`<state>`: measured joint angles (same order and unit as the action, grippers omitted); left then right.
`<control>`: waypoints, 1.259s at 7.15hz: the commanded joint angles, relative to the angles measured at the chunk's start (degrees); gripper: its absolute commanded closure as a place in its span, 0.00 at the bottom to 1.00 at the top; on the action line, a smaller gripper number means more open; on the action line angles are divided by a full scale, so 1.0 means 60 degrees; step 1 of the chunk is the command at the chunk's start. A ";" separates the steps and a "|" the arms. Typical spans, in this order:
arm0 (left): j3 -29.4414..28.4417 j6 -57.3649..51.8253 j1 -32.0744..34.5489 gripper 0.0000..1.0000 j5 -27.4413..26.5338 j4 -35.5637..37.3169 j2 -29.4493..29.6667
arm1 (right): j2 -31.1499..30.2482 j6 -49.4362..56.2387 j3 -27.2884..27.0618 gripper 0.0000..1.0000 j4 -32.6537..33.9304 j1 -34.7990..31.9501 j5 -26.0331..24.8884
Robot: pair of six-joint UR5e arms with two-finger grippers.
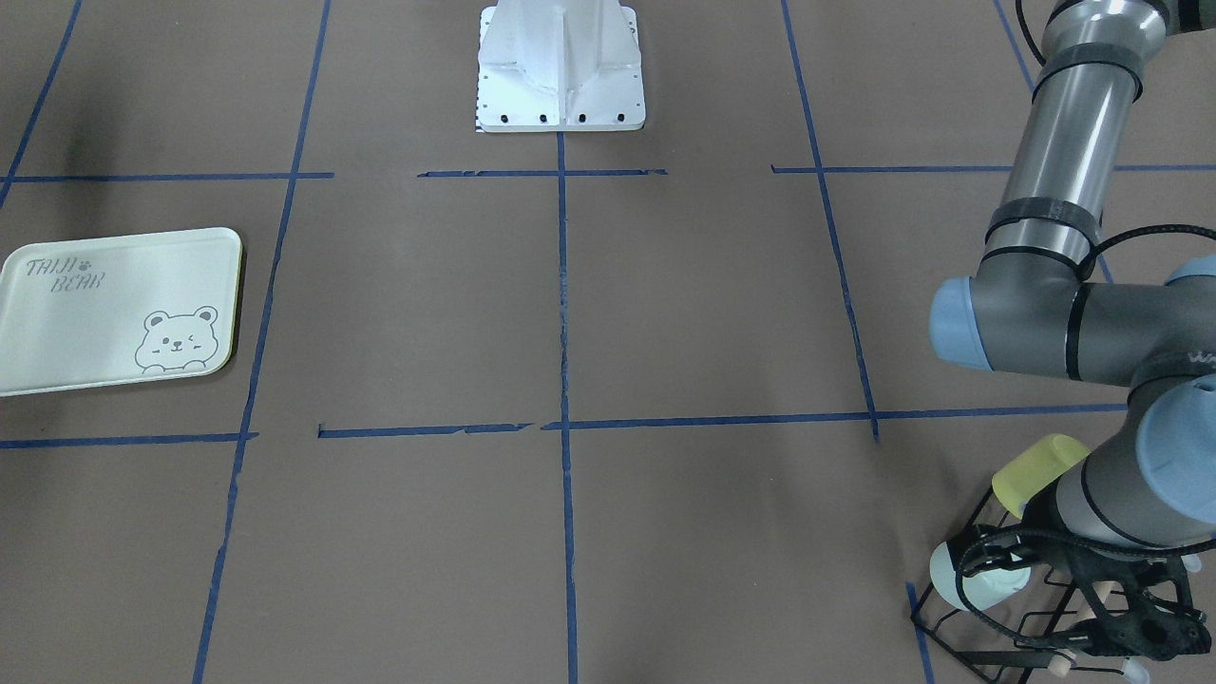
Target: Left arm grabs green cup and hands to right arm on tray
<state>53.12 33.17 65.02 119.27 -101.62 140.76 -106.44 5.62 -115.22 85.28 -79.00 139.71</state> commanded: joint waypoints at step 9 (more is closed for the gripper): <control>0.4308 -0.0005 0.0618 0.99 0.0746 0.2073 -0.1725 | 0.0000 0.0000 0.0014 0.00 -0.0019 0.0172 -0.0008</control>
<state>64.98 33.23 67.85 122.84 -96.04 136.45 -106.43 5.63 -115.14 85.23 -78.50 139.75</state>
